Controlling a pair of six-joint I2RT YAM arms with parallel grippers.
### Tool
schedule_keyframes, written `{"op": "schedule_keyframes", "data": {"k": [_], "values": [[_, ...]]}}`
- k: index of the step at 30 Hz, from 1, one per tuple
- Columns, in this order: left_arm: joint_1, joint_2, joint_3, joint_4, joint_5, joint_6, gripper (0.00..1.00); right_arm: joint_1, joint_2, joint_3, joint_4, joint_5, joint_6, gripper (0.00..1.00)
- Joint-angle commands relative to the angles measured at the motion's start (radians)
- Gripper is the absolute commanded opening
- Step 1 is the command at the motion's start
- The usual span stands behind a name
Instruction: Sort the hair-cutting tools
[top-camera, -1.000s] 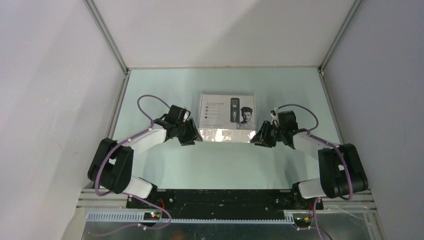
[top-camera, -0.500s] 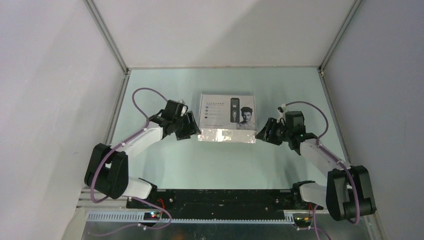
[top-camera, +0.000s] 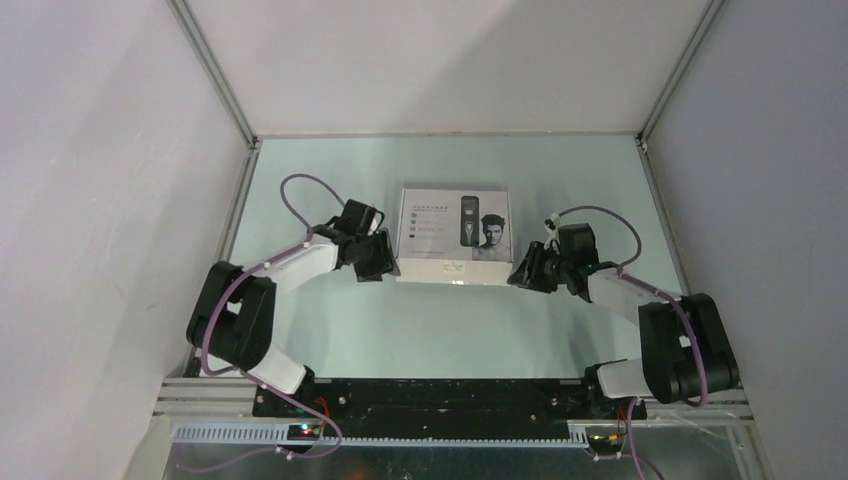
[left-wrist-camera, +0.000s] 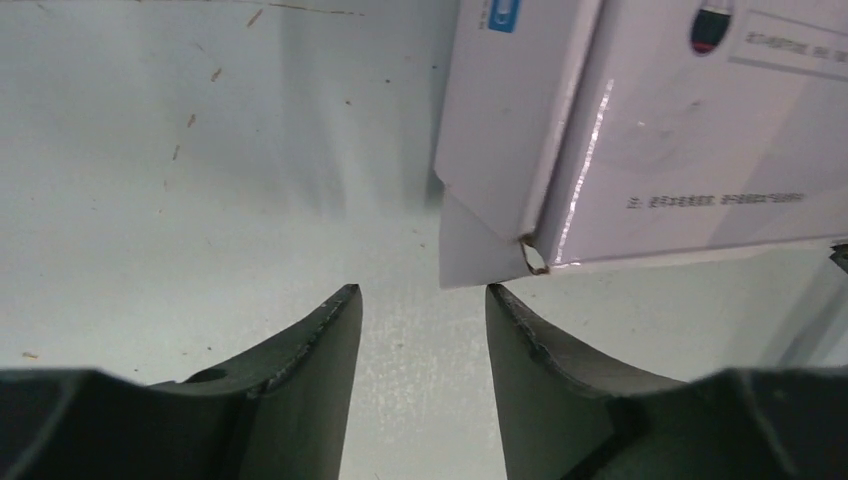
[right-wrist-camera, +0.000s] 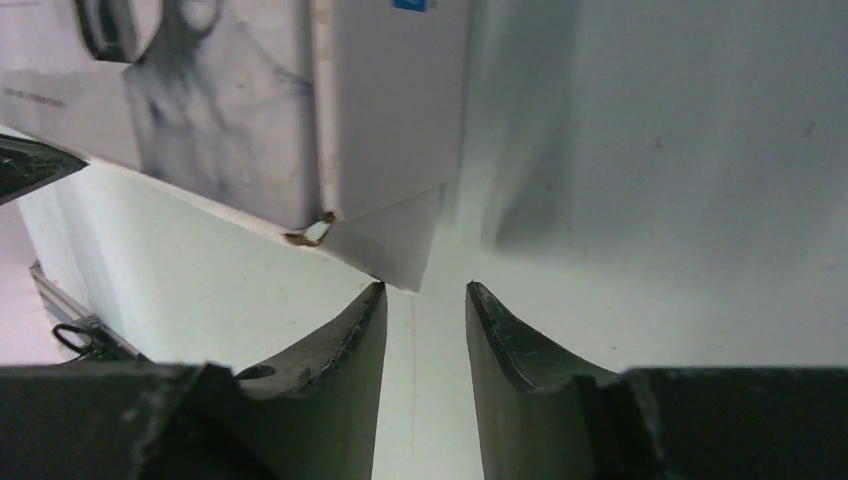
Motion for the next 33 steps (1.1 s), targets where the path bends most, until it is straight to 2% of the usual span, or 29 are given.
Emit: {"op": "schedule_keyframes", "data": {"k": [1, 4, 6, 10, 15, 21, 29, 33], "values": [[0.013, 0.031, 0.032, 0.007, -0.083, -0.049, 0.51, -0.020, 0.039, -0.007, 0.040, 0.061, 0.007, 0.37], [0.052, 0.039, 0.013, 0.025, -0.083, -0.093, 0.49, -0.037, 0.022, -0.009, 0.038, 0.031, 0.018, 0.34], [0.061, 0.018, -0.001, 0.039, -0.081, -0.112, 0.50, -0.035, -0.022, -0.008, 0.030, 0.016, 0.021, 0.36], [0.058, -0.069, -0.043, 0.077, -0.041, -0.147, 0.52, -0.040, -0.136, 0.021, 0.010, -0.006, 0.015, 0.47], [0.012, -0.192, -0.108, 0.118, -0.018, -0.183, 0.51, -0.051, -0.116, 0.173, 0.016, -0.013, -0.041, 0.67], [-0.039, -0.213, -0.142, 0.183, 0.005, -0.220, 0.50, -0.054, 0.137, 0.445, 0.025, -0.025, -0.106, 0.76], [-0.047, -0.120, -0.104, 0.211, 0.018, -0.224, 0.46, -0.062, 0.503, 0.718, 0.148, -0.054, -0.116, 0.77], [-0.045, -0.067, -0.065, 0.195, 0.001, -0.213, 0.43, -0.059, 0.620, 0.823, 0.176, -0.113, -0.135, 0.75]]}}
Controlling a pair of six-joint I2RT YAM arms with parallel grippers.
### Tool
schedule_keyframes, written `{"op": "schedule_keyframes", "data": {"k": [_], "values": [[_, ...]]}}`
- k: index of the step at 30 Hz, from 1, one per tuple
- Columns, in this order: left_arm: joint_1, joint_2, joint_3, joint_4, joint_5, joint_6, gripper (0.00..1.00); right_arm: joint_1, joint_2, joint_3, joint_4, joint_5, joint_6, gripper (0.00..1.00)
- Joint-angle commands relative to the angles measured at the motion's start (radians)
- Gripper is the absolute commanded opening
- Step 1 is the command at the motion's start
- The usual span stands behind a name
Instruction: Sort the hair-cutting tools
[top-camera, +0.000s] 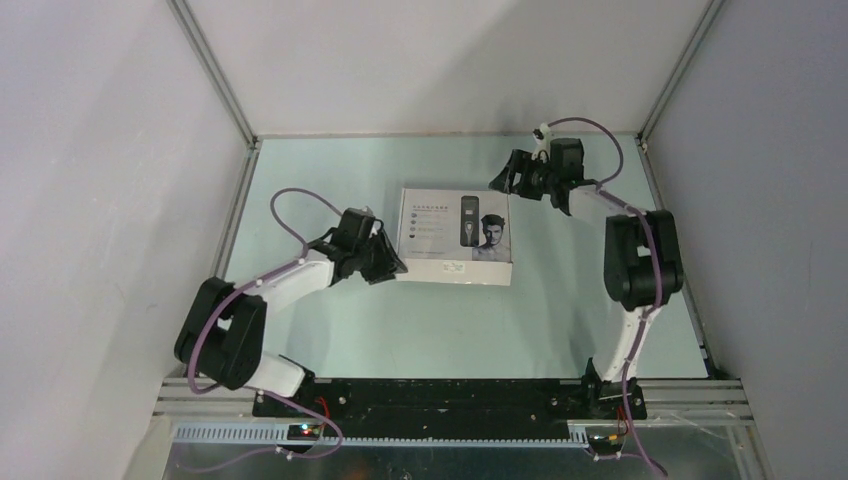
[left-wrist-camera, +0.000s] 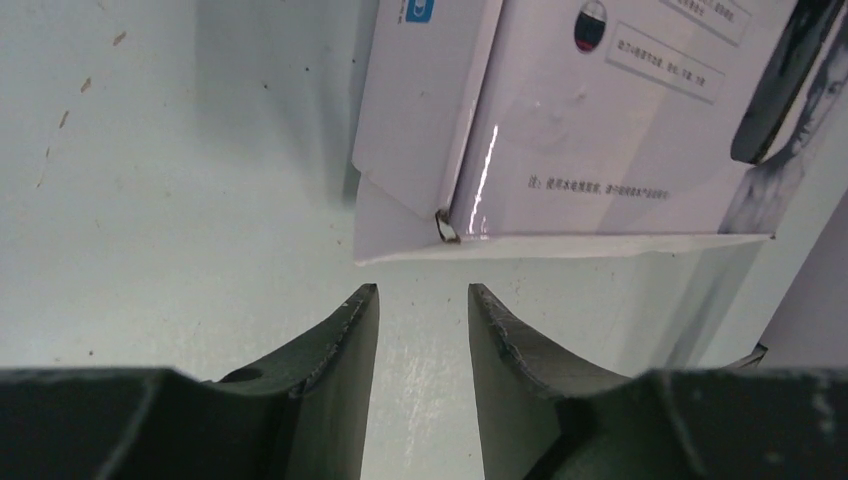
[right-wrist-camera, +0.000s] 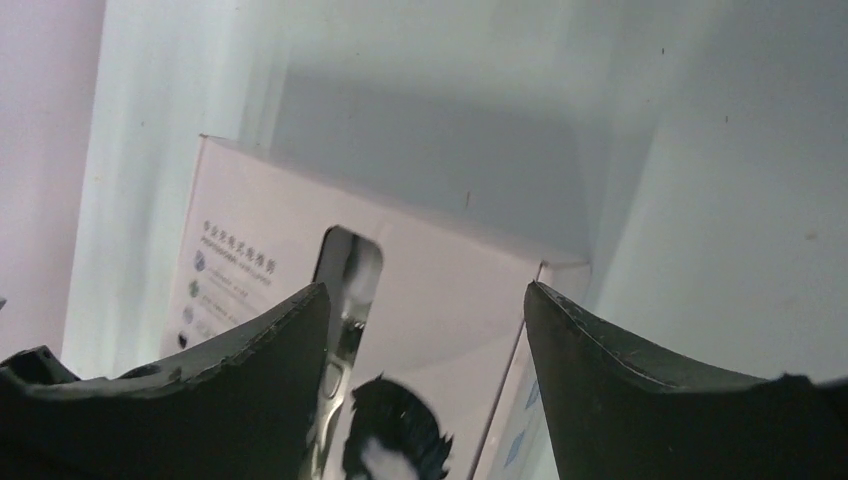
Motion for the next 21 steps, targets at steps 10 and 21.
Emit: {"op": "schedule_keyframes", "data": {"k": [10, 21], "values": [[0.058, 0.193, 0.148, 0.011, -0.055, -0.001, 0.37, 0.022, 0.067, -0.031, 0.039, -0.290, -0.009, 0.56], [0.094, 0.189, 0.183, 0.004, -0.077, 0.054, 0.36, 0.087, -0.310, -0.489, -0.016, -0.264, 0.111, 0.45]]}}
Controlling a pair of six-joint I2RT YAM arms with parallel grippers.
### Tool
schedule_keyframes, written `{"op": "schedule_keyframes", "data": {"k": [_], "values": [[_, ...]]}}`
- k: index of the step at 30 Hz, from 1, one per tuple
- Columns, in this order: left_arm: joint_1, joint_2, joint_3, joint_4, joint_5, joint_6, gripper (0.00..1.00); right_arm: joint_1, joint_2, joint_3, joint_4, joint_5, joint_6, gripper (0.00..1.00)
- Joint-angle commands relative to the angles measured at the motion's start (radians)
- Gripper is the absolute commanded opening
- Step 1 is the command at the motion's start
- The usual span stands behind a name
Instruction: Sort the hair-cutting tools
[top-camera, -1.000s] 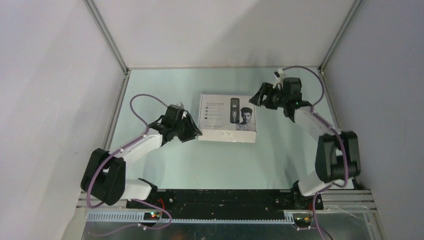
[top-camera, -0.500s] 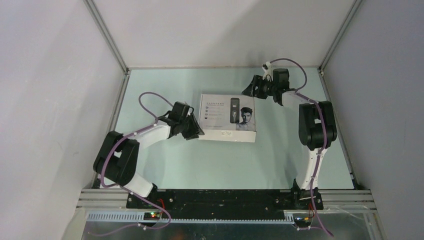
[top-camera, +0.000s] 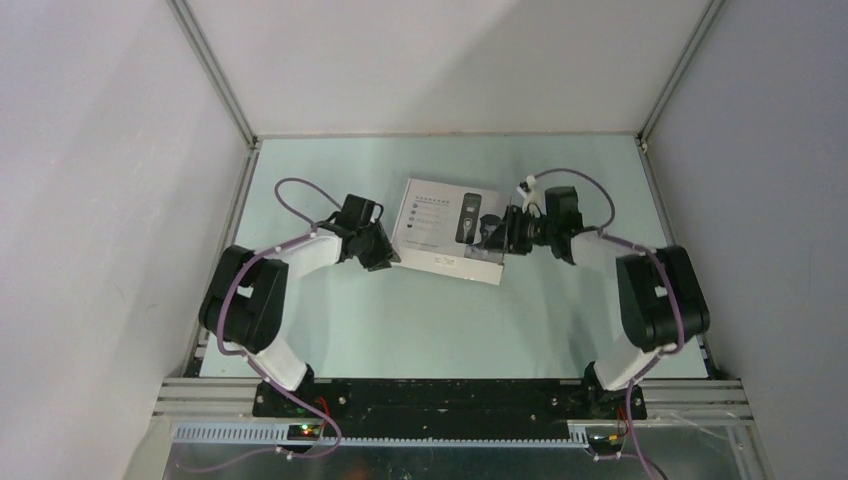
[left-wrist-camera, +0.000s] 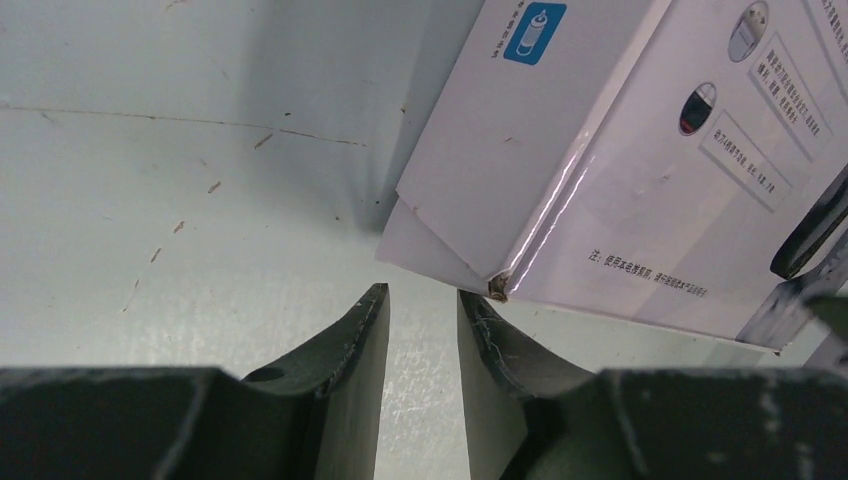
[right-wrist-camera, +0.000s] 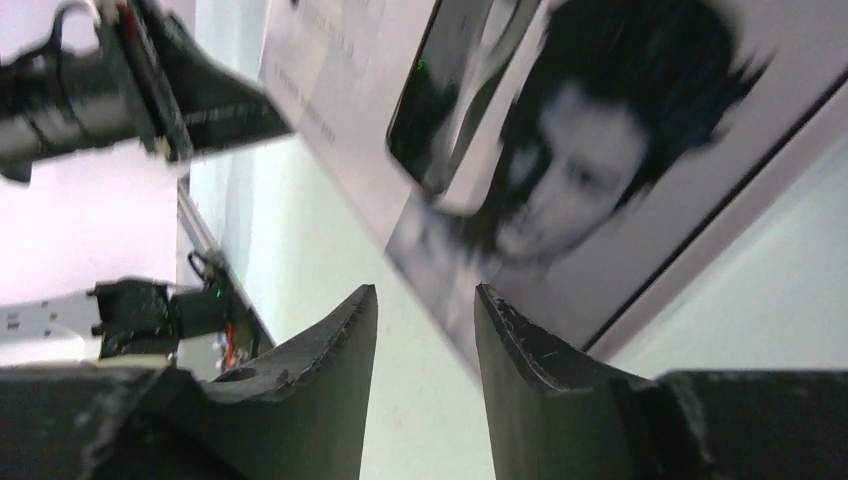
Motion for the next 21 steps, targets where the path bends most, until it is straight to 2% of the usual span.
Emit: {"op": "schedule_keyframes", "data": {"k": [1, 5, 8, 14, 21], "values": [[0.019, -0.043, 0.024, 0.034, -0.055, 0.033, 0.36, 0.020, -0.150, -0.124, -0.111, 0.007, 0.041, 0.45], [0.035, -0.070, -0.002, 0.051, -0.046, 0.015, 0.38, 0.005, -0.246, -0.099, -0.161, 0.081, -0.005, 0.52], [0.035, -0.098, -0.018, 0.061, -0.040, 0.004, 0.40, -0.049, -0.221, -0.011, -0.165, 0.129, -0.007, 0.56], [0.036, -0.129, -0.051, 0.081, -0.034, -0.006, 0.42, -0.125, -0.055, 0.192, -0.074, 0.173, 0.014, 0.62], [0.036, -0.096, -0.054, 0.099, -0.007, -0.025, 0.42, -0.155, 0.245, 0.459, -0.064, 0.142, 0.017, 0.63]]}}
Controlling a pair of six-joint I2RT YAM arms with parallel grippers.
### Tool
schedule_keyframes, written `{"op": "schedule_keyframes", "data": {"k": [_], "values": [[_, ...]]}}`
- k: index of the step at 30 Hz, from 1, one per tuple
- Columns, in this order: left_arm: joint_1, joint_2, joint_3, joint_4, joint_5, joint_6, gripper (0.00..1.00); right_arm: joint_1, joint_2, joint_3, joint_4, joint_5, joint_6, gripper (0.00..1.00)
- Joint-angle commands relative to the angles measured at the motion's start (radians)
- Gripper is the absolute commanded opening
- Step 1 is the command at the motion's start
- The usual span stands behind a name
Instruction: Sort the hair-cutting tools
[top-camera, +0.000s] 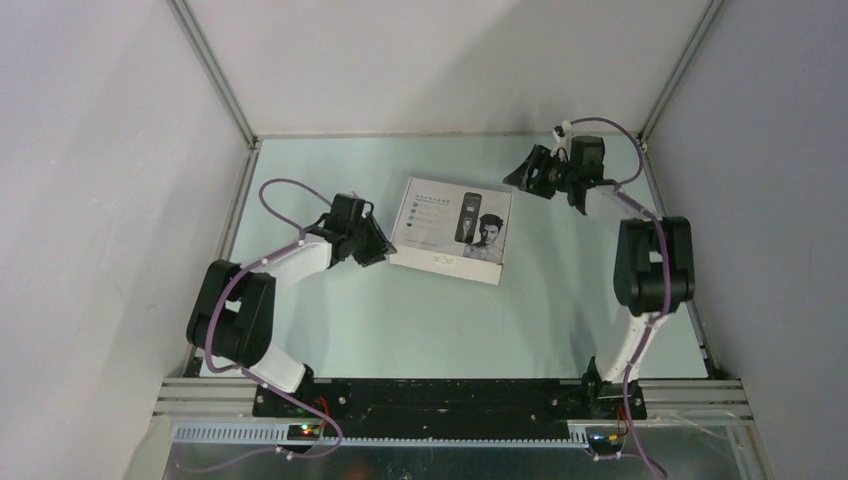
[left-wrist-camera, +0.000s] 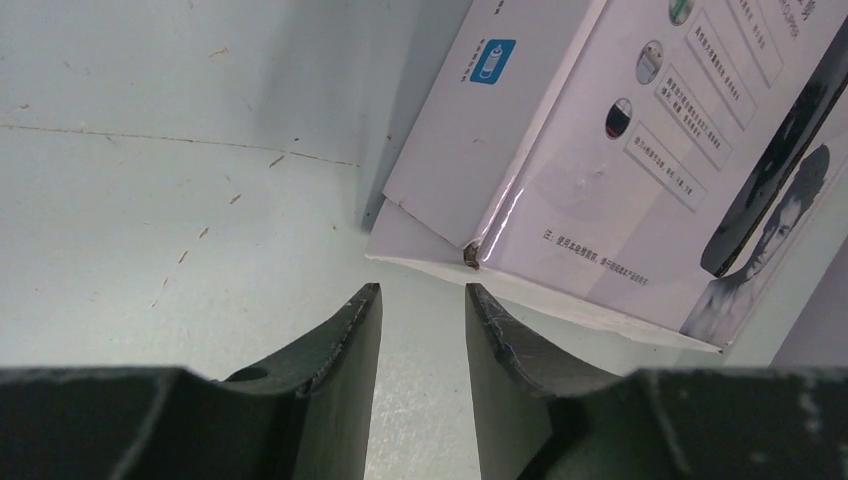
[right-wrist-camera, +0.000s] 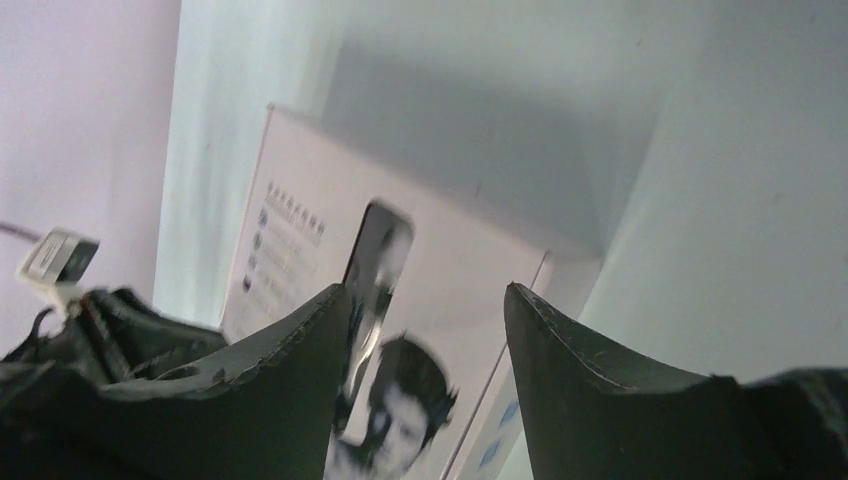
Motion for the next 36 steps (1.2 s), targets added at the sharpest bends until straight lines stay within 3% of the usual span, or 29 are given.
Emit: {"op": "schedule_keyframes", "data": {"k": [1, 4, 9, 12, 25, 32, 36], "values": [[0.005, 0.010, -0.001, 0.041, 0.011, -0.018, 0.42, -0.007, 0.200, 0.203, -0.002, -0.025, -0.002, 0.63], [0.005, 0.033, 0.009, 0.035, 0.008, -0.017, 0.42, -0.001, 0.307, 0.347, -0.064, -0.091, -0.023, 0.63], [0.013, 0.077, 0.037, -0.024, -0.038, -0.023, 0.40, 0.031, 0.395, 0.405, -0.142, -0.173, -0.060, 0.62], [0.031, 0.110, 0.050, -0.084, -0.076, -0.034, 0.38, 0.044, 0.380, 0.330, -0.134, -0.213, -0.070, 0.61], [0.041, 0.226, 0.191, -0.080, -0.075, 0.087, 0.37, 0.101, 0.265, 0.048, -0.087, -0.254, -0.073, 0.56], [-0.019, 0.205, 0.198, -0.069, -0.013, 0.101, 0.37, 0.173, 0.145, -0.137, -0.052, -0.246, -0.021, 0.52], [-0.063, 0.170, 0.167, -0.065, 0.028, 0.094, 0.37, 0.192, 0.055, -0.327, 0.060, -0.237, 0.050, 0.49]]}}
